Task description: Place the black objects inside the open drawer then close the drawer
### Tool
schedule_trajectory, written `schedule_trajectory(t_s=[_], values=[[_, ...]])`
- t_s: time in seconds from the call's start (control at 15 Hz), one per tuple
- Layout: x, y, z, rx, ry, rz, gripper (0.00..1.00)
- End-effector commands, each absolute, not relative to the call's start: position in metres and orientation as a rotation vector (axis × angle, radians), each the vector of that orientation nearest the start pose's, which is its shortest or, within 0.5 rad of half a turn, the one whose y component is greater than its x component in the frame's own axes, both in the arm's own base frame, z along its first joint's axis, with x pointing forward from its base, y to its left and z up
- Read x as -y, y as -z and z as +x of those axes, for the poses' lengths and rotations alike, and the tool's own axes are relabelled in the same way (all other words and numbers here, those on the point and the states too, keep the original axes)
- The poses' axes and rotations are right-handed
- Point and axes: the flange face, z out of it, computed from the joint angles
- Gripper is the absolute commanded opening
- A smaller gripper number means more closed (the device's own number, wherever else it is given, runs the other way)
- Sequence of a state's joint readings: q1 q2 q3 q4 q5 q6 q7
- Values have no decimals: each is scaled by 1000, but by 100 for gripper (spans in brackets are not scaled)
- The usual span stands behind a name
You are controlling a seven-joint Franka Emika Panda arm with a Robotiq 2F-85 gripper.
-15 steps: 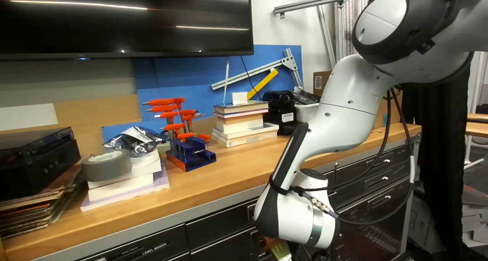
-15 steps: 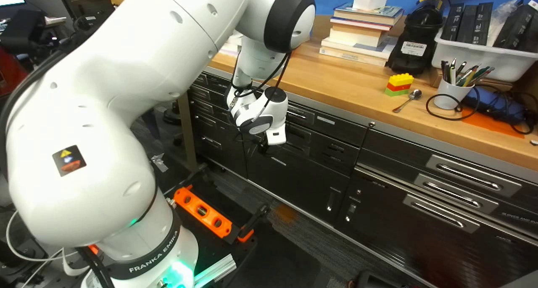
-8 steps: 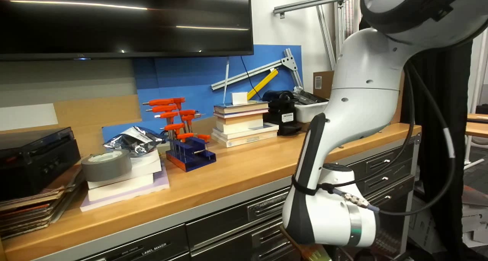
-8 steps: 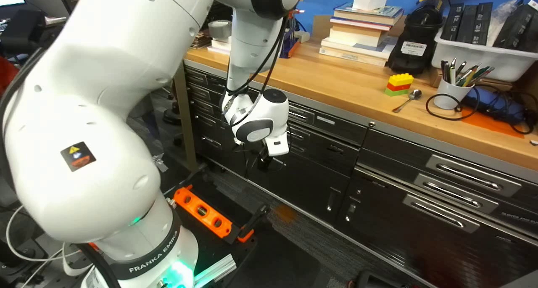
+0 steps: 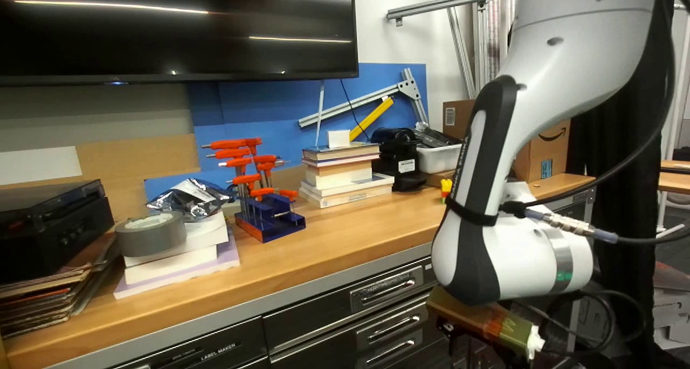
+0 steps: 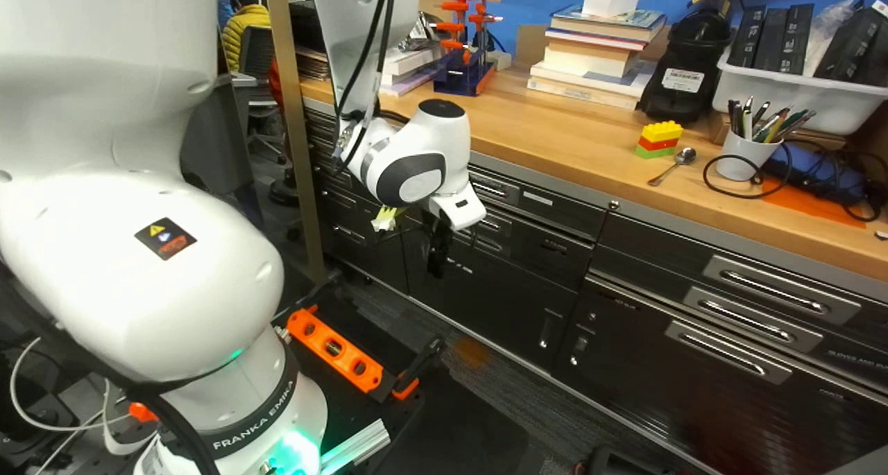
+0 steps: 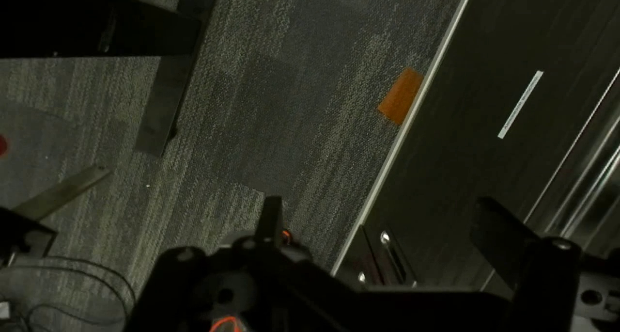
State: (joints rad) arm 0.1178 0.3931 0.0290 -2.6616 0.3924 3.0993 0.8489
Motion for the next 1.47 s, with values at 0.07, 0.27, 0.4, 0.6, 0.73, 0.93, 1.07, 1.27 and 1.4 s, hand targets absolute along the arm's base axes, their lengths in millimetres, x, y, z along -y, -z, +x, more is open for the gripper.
schedule_trajectory(t_s=[0.07,0.27,0.4,0.6,0.73,0.93,1.07,1.27,1.4], values=[[-20,-190,387,-1265,34,-2818,100],[-12,-236,389,-1038,51,-2947,100],[-9,-271,390,-885,65,-3030,100],[-7,-325,382,-650,68,-3114,100],[-7,-364,373,-483,68,-3144,100],[0,-419,353,-290,84,-3159,100],[5,-445,343,-202,102,-3158,100],[12,-471,332,-110,132,-3156,100],[16,-478,327,-90,150,-3154,100]])
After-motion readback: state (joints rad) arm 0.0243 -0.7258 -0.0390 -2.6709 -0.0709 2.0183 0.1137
